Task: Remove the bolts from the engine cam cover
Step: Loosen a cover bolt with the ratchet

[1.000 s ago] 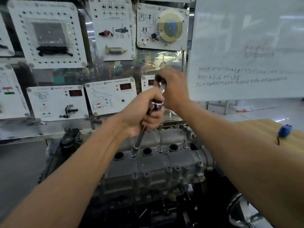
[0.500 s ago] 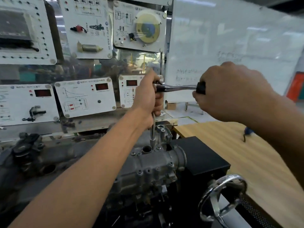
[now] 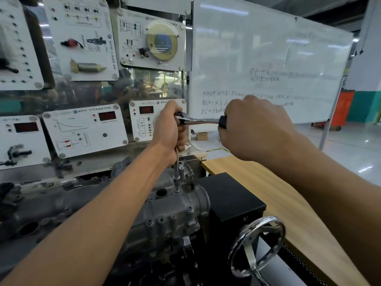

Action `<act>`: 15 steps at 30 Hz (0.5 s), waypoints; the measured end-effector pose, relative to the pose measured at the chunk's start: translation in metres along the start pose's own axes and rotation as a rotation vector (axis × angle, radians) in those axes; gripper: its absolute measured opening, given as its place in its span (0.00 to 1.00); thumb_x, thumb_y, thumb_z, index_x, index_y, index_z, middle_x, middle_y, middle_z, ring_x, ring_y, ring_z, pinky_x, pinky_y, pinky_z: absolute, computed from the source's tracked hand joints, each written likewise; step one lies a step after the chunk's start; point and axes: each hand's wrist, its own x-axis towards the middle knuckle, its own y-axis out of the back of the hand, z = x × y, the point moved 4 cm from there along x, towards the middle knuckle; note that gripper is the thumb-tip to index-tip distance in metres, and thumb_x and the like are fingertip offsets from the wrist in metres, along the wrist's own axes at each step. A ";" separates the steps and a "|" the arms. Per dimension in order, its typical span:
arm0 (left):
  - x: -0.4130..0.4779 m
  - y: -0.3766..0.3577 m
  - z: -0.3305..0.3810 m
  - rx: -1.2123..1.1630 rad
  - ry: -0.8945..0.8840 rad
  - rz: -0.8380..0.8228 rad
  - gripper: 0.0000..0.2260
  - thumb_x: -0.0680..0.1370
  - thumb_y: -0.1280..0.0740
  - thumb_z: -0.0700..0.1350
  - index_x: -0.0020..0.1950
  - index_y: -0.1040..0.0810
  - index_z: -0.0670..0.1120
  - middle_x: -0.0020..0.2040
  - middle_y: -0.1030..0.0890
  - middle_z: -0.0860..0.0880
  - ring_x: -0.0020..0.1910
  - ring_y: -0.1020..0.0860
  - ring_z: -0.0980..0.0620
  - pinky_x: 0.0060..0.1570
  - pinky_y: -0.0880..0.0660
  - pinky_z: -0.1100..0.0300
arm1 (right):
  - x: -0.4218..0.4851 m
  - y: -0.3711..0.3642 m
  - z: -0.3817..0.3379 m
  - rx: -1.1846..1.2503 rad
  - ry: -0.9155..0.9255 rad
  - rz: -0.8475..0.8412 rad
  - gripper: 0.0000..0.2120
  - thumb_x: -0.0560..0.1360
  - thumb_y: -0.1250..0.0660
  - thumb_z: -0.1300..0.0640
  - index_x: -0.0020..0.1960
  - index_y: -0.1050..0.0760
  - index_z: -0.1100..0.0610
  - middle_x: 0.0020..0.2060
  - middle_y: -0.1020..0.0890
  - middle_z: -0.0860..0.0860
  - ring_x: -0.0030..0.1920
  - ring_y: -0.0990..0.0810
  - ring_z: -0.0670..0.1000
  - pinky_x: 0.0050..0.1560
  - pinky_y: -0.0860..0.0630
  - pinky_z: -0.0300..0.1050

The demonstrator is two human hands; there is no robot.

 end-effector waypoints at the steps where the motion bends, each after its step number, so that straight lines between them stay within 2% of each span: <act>1: 0.000 0.001 -0.001 -0.003 0.001 0.001 0.18 0.74 0.42 0.50 0.26 0.42 0.50 0.26 0.45 0.50 0.27 0.51 0.51 0.24 0.50 0.60 | -0.001 0.000 -0.001 -0.003 0.001 -0.007 0.15 0.74 0.35 0.57 0.31 0.37 0.53 0.30 0.33 0.50 0.27 0.37 0.49 0.28 0.45 0.40; 5: 0.001 0.002 -0.003 -0.003 -0.008 -0.005 0.19 0.74 0.42 0.51 0.25 0.42 0.51 0.25 0.45 0.50 0.25 0.50 0.51 0.24 0.49 0.61 | -0.004 0.002 -0.005 -0.002 -0.019 -0.063 0.15 0.74 0.35 0.56 0.32 0.37 0.52 0.31 0.33 0.50 0.28 0.37 0.49 0.28 0.45 0.40; 10: 0.000 -0.004 -0.003 0.050 0.013 0.009 0.22 0.75 0.42 0.51 0.21 0.38 0.52 0.23 0.41 0.53 0.22 0.46 0.53 0.23 0.46 0.62 | -0.019 0.015 -0.029 -0.030 0.013 -0.262 0.12 0.72 0.36 0.56 0.34 0.37 0.53 0.33 0.33 0.50 0.30 0.35 0.49 0.28 0.42 0.40; 13: 0.000 -0.011 -0.003 0.081 0.019 0.038 0.23 0.76 0.43 0.49 0.20 0.37 0.51 0.22 0.39 0.54 0.24 0.45 0.53 0.30 0.47 0.55 | -0.025 0.018 -0.044 -0.039 0.074 -0.341 0.12 0.72 0.36 0.57 0.34 0.37 0.54 0.33 0.33 0.50 0.31 0.35 0.49 0.28 0.43 0.40; 15: 0.002 -0.010 -0.005 0.092 0.017 0.060 0.19 0.76 0.43 0.50 0.24 0.37 0.51 0.21 0.38 0.54 0.24 0.45 0.53 0.33 0.49 0.51 | -0.024 0.014 -0.041 -0.084 0.081 -0.316 0.12 0.71 0.34 0.58 0.34 0.37 0.54 0.33 0.33 0.50 0.30 0.35 0.49 0.28 0.43 0.40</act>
